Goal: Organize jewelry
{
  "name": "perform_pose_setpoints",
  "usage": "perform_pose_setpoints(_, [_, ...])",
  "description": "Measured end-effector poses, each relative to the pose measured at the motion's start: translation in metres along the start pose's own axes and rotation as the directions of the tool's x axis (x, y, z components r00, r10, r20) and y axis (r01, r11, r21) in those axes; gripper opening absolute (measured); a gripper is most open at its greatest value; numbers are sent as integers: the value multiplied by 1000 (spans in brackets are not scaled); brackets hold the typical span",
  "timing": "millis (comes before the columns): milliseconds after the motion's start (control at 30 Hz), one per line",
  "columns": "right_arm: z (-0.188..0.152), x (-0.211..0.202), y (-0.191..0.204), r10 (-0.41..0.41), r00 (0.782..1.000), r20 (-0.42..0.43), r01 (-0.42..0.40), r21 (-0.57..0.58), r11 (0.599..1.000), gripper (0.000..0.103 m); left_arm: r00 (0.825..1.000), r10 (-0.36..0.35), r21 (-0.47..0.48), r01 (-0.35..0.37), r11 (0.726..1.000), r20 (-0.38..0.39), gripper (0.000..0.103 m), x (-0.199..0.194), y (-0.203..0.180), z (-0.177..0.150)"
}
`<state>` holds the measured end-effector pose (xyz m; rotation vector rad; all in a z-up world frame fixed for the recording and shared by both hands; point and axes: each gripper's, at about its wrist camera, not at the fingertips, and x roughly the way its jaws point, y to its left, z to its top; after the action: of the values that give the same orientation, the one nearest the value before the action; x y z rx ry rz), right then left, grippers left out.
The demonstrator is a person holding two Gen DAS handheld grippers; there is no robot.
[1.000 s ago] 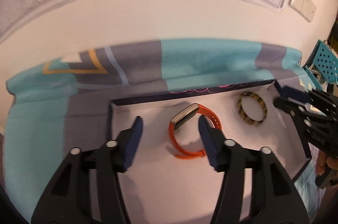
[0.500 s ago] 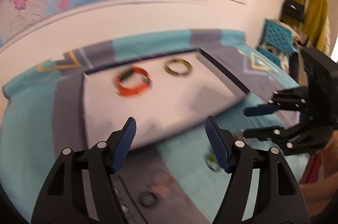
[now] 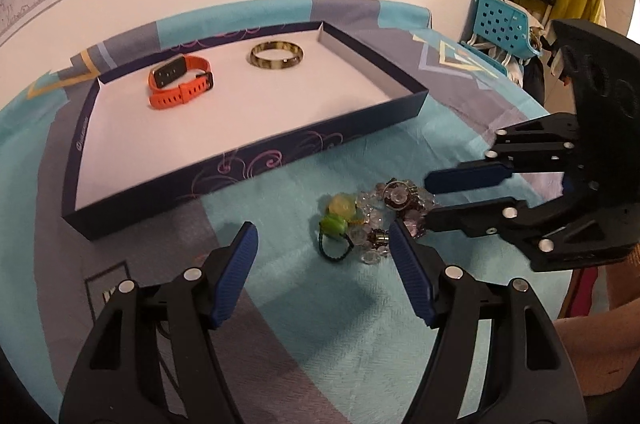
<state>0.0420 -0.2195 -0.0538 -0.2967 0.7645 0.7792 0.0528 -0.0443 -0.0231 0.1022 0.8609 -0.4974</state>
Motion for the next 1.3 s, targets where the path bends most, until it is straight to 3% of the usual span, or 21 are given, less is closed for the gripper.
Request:
perform_pose_setpoints(267, [9, -6, -13, -22, 998, 52, 19, 61, 998, 15, 1000, 12, -6, -12, 1000, -11, 67, 3, 0, -2])
perform_pose_setpoints(433, [15, 3, -4, -49, 998, 34, 49, 4, 999, 7, 1000, 12, -30, -12, 999, -11, 68, 3, 5, -3])
perform_pose_setpoints(833, [14, 12, 8, -82, 997, 11, 83, -57, 995, 5, 1000, -1, -42, 1, 999, -9, 69, 3, 7, -3])
perform_pose_setpoints(1033, [16, -5, 16, -57, 997, 54, 61, -60, 996, 5, 1000, -9, -55, 9, 998, -5, 69, 3, 8, -3])
perform_pose_setpoints(1167, [19, -14, 20, 7, 996, 87, -4, -38, 999, 5, 1000, 2, -76, -1, 997, 8, 69, -1, 12, -3])
perform_pose_setpoints(1300, [21, 3, 29, 61, 997, 53, -59, -32, 998, 5, 999, 34, -106, -31, 994, 27, 69, -13, 22, -8])
